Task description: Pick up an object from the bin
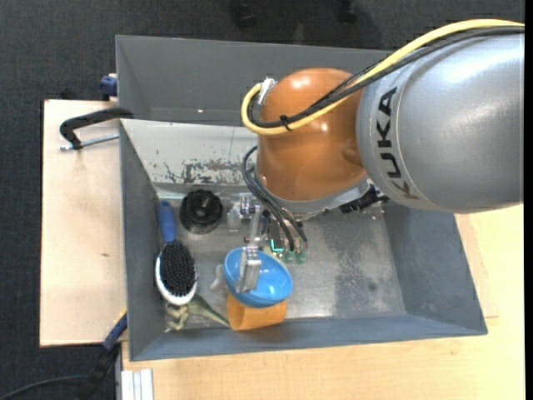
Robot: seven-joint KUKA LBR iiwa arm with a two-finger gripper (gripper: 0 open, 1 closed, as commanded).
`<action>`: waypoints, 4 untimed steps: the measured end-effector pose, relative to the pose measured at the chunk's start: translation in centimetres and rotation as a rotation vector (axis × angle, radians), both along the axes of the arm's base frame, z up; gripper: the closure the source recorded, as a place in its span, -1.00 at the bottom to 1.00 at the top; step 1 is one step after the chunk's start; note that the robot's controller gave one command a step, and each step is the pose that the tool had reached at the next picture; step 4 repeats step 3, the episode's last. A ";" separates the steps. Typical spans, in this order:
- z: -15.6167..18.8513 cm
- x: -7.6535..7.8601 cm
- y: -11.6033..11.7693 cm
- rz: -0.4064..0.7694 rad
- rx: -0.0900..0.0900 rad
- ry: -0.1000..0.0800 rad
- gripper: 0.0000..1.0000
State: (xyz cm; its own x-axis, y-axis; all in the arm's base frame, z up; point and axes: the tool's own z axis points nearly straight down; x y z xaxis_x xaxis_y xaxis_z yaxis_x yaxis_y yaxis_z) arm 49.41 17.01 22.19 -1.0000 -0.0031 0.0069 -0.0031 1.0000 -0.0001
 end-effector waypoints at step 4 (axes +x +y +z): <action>0.7 2.0 -5.9 0.013 0.003 -0.019 1.00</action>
Offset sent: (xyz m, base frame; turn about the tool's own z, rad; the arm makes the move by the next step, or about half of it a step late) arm 0.0160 -0.0568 -0.1348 0.2464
